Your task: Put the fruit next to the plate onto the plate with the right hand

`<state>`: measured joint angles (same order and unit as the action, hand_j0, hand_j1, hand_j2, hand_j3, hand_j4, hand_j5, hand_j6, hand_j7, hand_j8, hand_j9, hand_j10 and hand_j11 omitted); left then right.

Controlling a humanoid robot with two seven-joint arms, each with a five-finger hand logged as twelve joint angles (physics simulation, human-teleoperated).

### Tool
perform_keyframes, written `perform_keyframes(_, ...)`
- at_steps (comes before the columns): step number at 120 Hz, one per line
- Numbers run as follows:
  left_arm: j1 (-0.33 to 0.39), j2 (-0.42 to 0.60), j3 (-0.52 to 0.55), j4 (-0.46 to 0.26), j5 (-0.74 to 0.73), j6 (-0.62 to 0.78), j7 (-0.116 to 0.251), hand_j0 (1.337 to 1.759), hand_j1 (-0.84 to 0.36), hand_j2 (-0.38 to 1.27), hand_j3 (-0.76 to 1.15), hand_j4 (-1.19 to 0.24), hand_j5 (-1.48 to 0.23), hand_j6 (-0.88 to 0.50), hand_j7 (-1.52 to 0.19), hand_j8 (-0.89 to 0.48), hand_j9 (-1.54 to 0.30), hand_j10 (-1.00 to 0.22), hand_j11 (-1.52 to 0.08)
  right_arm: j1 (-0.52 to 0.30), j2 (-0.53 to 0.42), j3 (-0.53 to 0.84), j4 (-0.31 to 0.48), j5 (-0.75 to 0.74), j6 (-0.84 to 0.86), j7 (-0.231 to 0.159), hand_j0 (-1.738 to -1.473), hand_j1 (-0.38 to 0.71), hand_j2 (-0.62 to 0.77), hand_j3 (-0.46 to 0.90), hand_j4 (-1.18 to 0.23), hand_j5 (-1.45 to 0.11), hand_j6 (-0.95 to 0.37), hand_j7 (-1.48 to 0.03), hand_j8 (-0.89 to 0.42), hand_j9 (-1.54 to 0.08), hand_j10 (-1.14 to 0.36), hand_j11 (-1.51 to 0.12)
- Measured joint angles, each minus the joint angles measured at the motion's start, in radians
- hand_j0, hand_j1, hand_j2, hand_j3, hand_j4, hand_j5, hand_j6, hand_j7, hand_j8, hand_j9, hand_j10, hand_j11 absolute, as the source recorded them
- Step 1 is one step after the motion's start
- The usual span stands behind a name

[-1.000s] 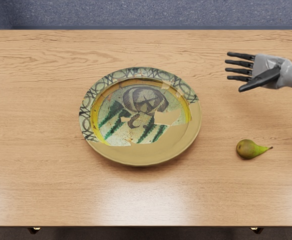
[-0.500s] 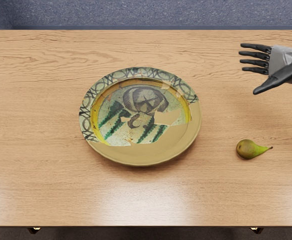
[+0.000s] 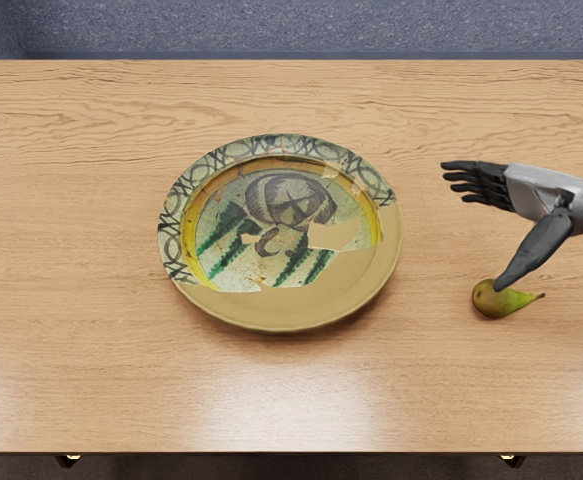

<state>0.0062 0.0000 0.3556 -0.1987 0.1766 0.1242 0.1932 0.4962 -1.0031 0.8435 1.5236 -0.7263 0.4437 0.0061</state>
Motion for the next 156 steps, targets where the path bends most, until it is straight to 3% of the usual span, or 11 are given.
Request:
perform_keyframes(51, 0.0, 0.0, 0.0, 0.0, 0.0, 0.0, 0.0, 1.658, 0.35, 0.0, 0.0, 0.0, 0.0, 0.0, 0.0, 0.0, 0.0, 0.0, 0.0, -0.214, -0.031, -0.017, 0.131, -0.18, -0.343, 0.116, -1.658, -0.18, -0.02, 0.0, -0.15, -0.18, -0.15, -0.18, -0.15, -0.18, -0.14, -0.18)
perform_keyframes(114, 0.0, 0.0, 0.0, 0.0, 0.0, 0.0, 0.0, 1.658, 0.35, 0.0, 0.0, 0.0, 0.0, 0.0, 0.0, 0.0, 0.0, 0.0, 0.0, -0.252, -0.027, -0.168, 0.131, -0.316, -0.592, 0.136, -1.658, -0.07, -0.04, 0.0, -0.24, -0.3, -0.24, -0.3, -0.24, -0.3, -0.24, -0.3)
perform_keyframes(156, 0.0, 0.0, 0.0, 0.0, 0.0, 0.0, 0.0, 1.658, 0.35, 0.0, 0.0, 0.0, 0.0, 0.0, 0.0, 0.0, 0.0, 0.0, 0.0, -0.243, 0.017, -0.202, 0.077, -0.333, -0.633, 0.136, -1.658, 0.04, -0.06, 0.0, -0.33, -0.42, -0.33, -0.42, -0.33, -0.42, -0.33, -0.42)
